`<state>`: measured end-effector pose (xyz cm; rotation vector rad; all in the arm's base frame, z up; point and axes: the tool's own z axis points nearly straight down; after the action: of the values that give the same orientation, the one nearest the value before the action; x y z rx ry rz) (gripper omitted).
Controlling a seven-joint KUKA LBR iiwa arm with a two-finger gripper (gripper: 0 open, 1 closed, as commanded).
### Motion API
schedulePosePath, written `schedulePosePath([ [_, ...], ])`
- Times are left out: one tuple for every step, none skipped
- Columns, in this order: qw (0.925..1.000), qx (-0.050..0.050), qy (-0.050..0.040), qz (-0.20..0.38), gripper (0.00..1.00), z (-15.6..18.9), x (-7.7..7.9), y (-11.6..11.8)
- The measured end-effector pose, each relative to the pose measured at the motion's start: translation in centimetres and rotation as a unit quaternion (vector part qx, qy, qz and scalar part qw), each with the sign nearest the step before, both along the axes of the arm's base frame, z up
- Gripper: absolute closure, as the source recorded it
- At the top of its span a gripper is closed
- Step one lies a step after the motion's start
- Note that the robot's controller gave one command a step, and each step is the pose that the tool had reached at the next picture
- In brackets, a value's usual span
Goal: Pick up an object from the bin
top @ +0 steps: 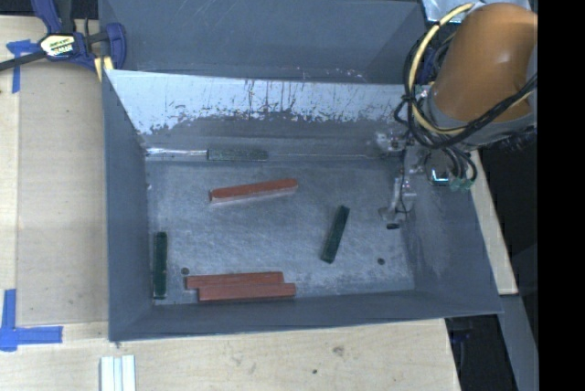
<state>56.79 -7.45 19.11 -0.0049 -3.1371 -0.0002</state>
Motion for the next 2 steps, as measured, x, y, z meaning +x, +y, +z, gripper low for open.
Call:
schedulePosePath([
  [1.0000,0.000,-0.0041,0.001,0.00,0.5,0.2,0.0],
  [0.9989,-0.001,-0.0066,0.047,0.00,-2.0,0.1,0.8],
])
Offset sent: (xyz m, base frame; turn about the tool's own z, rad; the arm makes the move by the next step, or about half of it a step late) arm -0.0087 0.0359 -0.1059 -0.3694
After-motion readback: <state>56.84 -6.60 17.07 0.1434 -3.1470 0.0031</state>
